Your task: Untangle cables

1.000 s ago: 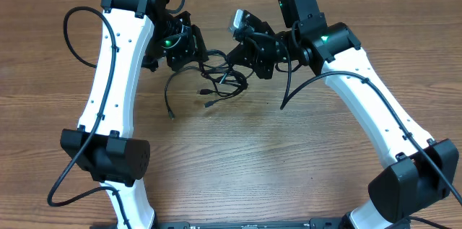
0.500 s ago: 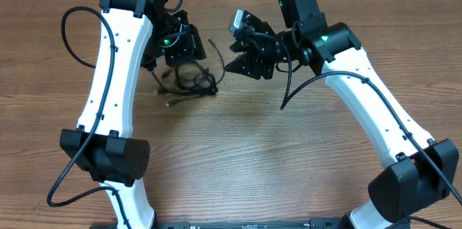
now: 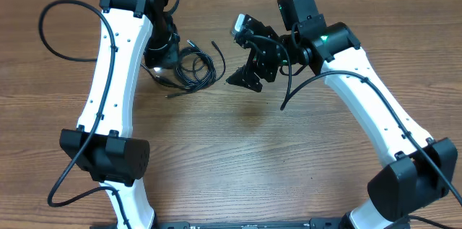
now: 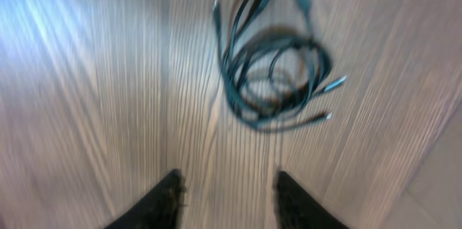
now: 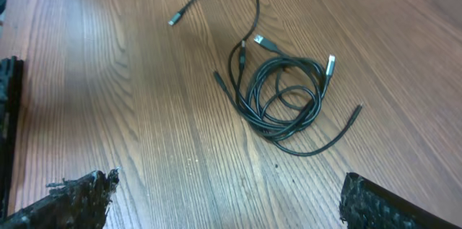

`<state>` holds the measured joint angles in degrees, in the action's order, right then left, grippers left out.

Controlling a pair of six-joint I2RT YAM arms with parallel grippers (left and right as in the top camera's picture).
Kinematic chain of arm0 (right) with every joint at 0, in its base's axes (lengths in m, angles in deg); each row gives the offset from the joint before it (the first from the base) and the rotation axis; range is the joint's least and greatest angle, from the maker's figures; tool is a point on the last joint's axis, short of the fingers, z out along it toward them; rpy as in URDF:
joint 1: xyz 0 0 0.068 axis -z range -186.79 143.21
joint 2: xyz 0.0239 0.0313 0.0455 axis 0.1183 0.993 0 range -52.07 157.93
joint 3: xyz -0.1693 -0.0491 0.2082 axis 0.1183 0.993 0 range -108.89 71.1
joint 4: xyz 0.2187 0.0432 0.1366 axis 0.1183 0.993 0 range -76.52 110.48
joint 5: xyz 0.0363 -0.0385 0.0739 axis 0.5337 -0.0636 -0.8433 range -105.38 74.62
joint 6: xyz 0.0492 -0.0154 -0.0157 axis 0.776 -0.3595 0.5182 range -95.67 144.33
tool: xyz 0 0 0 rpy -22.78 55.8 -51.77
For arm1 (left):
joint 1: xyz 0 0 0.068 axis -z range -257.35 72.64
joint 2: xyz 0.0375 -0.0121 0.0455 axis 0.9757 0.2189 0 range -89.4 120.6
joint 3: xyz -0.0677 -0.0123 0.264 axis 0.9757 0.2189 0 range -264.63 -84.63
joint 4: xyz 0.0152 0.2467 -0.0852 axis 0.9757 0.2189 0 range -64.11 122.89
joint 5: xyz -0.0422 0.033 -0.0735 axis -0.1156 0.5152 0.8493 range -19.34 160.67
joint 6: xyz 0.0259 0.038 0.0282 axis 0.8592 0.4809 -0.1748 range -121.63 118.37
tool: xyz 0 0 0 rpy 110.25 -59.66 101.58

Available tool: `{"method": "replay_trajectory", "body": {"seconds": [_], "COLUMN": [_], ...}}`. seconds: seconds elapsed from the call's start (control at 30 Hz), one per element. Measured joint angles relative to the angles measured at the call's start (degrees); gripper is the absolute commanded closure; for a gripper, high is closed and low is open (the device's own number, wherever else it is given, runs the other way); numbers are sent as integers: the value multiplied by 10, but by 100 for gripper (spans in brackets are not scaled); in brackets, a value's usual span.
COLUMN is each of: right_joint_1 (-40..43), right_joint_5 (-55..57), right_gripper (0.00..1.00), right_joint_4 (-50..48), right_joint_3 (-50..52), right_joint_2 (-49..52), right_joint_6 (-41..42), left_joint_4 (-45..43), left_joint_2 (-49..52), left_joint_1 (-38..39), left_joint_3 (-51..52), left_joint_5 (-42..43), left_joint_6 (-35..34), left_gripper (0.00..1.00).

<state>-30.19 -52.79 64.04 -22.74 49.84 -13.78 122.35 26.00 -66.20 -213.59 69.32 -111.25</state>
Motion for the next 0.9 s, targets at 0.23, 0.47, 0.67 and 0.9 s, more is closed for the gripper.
{"method": "replay_trajectory", "body": {"seconds": [0.23, 0.47, 0.67, 0.9], "right_joint_1": [0, 0, -14, -59], "right_joint_5": [38, 44, 46, 46], "right_gripper": [0, 0, 0, 0], "right_joint_4": [-128, -223, -244, -244], "right_joint_3": [0, 0, 0, 0], "right_joint_2": [90, 165, 225, 259], "right_joint_6": [155, 294, 351, 364], "left_joint_4": [1, 0, 0, 0], "left_joint_2": [0, 0, 0, 0], "left_joint_1": [0, 0, 0, 0], "left_joint_3": [0, 0, 0, 0], "left_joint_5": [-95, -114, -113, -113], "left_joint_6": [71, 96, 110, 111], "left_gripper": [0, 0, 0, 0]}}
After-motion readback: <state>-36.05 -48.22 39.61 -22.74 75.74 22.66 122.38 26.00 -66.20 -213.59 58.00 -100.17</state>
